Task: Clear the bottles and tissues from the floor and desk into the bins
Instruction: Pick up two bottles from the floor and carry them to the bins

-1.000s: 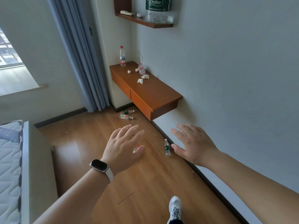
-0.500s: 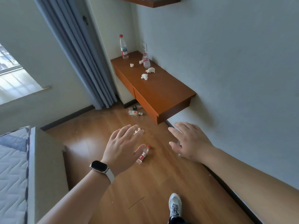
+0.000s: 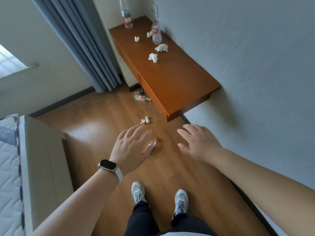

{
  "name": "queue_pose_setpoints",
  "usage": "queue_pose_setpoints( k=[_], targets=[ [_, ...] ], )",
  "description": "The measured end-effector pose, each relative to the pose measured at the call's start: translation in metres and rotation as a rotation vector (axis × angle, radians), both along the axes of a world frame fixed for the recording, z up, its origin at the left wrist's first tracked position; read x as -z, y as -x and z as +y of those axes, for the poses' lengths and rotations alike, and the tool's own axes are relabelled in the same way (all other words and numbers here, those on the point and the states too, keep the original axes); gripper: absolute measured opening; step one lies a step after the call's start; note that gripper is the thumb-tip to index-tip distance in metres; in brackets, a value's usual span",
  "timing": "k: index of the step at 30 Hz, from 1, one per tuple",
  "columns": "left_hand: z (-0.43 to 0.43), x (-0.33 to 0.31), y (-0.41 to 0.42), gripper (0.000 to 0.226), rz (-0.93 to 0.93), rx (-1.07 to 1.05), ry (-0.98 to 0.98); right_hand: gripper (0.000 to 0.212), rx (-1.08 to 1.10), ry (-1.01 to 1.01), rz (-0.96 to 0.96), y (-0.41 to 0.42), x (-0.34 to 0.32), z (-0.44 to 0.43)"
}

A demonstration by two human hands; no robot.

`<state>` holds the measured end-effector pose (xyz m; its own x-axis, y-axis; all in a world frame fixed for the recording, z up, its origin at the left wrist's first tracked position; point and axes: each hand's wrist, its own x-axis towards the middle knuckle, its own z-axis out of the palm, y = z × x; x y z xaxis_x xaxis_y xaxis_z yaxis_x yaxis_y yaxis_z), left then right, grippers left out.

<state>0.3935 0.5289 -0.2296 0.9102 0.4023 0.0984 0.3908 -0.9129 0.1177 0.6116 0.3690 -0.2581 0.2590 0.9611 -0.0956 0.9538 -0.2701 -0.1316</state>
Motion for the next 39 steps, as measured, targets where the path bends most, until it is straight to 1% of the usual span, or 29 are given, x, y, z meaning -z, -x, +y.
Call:
queue_pose_setpoints(
  k=[7, 11, 16, 19, 24, 31, 35, 39],
  targets=[
    [0.057, 0.084, -0.026, 0.043, 0.033, 0.0, 0.135, 0.054, 0.109, 0.126, 0.034, -0.011, 0.069, 0.041],
    [0.088, 0.154, -0.042, 0.043, 0.076, -0.052, 0.207, 0.055, 0.177, 0.161, 0.08, -0.017, 0.128, 0.069],
    [0.122, 0.273, -0.06, 0.047, 0.196, -0.074, 0.306, 0.056, 0.274, 0.199, 0.12, -0.028, 0.228, 0.101],
    [0.125, 0.349, -0.06, 0.053, 0.262, -0.113, 0.364, 0.055, 0.285, 0.211, 0.144, -0.031, 0.293, 0.111],
    [0.124, 0.475, -0.056, 0.048, 0.258, -0.229, 0.433, 0.055, 0.243, 0.263, 0.137, -0.037, 0.401, 0.113],
    [0.142, 0.66, -0.07, 0.047, 0.237, -0.448, 0.517, 0.058, 0.336, 0.31, 0.129, -0.073, 0.572, 0.112],
    [0.149, 0.757, -0.077, 0.055, 0.258, -0.548, 0.54, 0.06, 0.367, 0.322, 0.113, -0.11, 0.66, 0.113],
    [0.154, 0.821, -0.087, 0.068, 0.343, -0.582, 0.542, 0.062, 0.396, 0.346, 0.106, -0.141, 0.717, 0.105]
  ],
)
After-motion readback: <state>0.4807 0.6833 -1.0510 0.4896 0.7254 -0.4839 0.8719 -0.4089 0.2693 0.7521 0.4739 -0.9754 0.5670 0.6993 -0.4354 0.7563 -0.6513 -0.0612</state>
